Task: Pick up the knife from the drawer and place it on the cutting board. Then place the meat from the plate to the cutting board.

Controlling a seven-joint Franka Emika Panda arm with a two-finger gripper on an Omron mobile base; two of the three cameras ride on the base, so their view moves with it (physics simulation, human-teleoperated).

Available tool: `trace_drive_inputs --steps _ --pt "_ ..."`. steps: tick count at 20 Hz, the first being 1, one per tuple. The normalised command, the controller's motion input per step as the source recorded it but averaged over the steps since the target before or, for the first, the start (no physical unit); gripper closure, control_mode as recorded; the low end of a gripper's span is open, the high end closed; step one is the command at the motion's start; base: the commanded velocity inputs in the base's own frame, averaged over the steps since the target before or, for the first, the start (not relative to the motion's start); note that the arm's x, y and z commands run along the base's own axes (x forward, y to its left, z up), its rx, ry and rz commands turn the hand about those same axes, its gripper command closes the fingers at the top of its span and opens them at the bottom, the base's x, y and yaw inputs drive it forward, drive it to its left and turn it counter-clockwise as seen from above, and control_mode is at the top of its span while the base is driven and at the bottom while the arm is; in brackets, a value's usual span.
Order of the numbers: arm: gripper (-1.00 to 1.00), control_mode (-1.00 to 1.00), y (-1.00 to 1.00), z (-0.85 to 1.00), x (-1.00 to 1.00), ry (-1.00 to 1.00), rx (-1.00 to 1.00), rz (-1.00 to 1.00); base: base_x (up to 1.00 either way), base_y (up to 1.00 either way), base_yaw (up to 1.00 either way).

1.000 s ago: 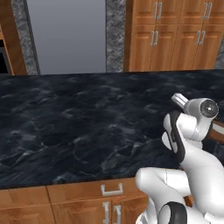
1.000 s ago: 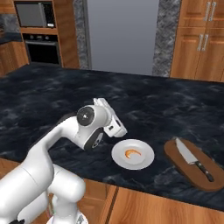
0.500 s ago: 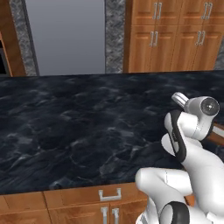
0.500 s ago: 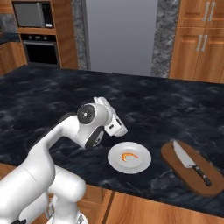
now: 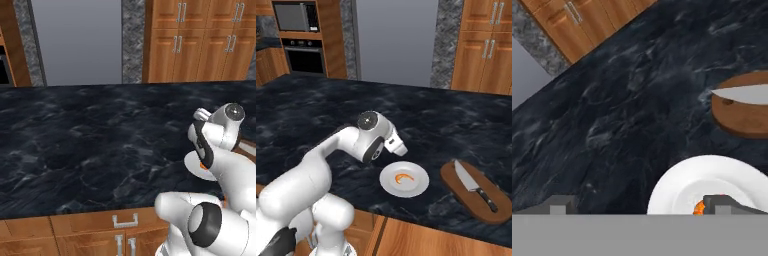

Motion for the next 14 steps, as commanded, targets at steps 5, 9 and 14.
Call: trace_drive_inputs --steps 5,9,14 --pt "-1.00 -1.00 -0.35 -0.28 0.38 0.52 0.02 0.14 0.00 0.00 0.00" --pt "-1.00 -1.00 -0.06 -0.20 0.00 0.09 0.01 0.01 0.00 0.00 0.00" --pt "-1.00 -1.00 -0.04 -0.65 0.00 0.07 0.02 0.00 0.00 0.00 0.00"
